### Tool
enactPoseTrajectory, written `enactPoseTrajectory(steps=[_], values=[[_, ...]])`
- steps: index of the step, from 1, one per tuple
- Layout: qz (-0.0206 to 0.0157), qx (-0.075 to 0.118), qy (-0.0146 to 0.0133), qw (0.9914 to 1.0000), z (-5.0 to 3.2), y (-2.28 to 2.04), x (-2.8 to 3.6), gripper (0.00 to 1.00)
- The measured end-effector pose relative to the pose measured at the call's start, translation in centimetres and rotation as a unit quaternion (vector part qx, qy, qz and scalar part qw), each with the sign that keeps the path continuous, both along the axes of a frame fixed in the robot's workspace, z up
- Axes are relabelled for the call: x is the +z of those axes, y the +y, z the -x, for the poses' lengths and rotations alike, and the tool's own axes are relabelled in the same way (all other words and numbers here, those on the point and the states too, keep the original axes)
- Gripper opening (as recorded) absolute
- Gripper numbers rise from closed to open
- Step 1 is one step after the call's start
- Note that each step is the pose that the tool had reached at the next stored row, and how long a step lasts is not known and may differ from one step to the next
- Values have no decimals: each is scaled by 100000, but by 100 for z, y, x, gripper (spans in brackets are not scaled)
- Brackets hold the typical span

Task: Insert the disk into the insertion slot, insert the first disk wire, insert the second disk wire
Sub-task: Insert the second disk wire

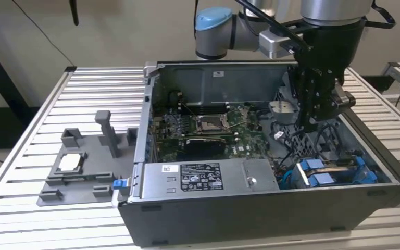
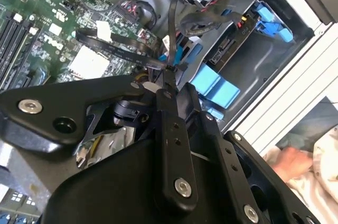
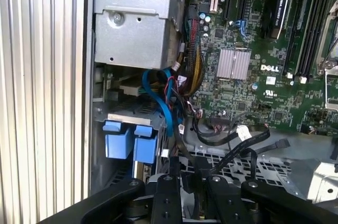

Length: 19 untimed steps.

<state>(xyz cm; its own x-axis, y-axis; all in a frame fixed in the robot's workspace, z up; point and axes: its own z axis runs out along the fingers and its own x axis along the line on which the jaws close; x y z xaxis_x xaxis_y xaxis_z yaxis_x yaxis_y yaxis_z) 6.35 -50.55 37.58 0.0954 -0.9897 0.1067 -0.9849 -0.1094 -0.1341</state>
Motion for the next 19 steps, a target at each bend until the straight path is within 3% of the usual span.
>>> enactPoseTrajectory(steps=[5,6,19], values=[[5,3,-35,100000,0,12,0,24],[1,1,-38,100000,0,12,-1,17],[2,1,-38,100000,0,14,-1,17]])
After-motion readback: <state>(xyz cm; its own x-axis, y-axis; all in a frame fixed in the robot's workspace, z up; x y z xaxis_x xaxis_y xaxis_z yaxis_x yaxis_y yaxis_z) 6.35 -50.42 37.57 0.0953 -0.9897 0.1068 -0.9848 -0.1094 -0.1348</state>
